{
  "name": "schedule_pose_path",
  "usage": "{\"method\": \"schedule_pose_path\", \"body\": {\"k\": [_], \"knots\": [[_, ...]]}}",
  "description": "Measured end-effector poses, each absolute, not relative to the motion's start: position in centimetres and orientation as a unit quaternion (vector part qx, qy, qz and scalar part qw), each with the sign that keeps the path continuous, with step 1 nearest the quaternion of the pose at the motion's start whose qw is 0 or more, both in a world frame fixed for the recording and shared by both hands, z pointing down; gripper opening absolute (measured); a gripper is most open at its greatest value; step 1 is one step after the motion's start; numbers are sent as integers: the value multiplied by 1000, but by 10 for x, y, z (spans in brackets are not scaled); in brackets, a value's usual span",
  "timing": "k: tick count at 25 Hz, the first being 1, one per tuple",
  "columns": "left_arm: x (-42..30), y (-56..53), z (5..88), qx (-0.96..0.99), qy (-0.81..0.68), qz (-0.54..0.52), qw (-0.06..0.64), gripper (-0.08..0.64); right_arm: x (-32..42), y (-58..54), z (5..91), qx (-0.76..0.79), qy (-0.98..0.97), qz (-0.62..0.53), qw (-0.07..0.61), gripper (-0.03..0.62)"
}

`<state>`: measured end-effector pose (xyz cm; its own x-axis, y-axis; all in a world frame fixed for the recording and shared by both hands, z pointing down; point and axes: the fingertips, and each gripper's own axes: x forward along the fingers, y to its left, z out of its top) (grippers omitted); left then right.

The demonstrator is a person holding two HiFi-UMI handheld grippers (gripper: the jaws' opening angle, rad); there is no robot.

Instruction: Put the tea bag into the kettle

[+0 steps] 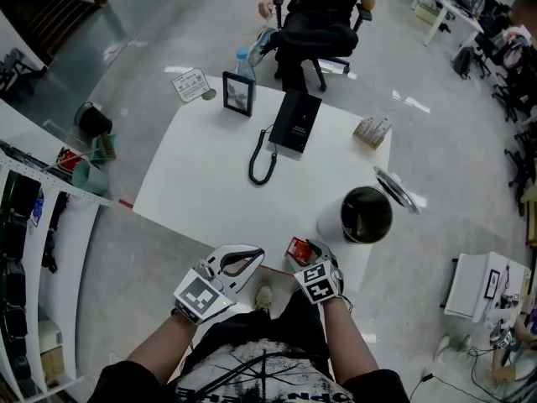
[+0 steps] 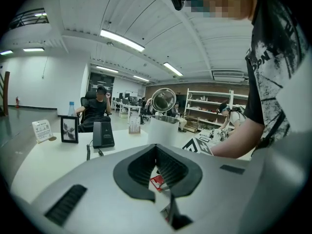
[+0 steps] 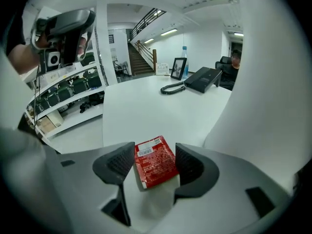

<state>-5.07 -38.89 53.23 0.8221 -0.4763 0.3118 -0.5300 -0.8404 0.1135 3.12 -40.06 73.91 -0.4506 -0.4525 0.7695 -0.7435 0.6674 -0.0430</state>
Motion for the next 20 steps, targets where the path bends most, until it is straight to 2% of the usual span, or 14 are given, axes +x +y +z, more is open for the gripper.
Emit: {"method": "schedule_pose_path", "body": {"k": [15, 20], "knots": [[-53, -385, 539, 947, -268, 141, 107, 9, 34, -406, 748, 388, -815, 212, 374, 261], [-55, -384, 539, 946, -269, 142, 109, 8, 37, -409, 746, 382, -809, 208, 395, 183]]}}
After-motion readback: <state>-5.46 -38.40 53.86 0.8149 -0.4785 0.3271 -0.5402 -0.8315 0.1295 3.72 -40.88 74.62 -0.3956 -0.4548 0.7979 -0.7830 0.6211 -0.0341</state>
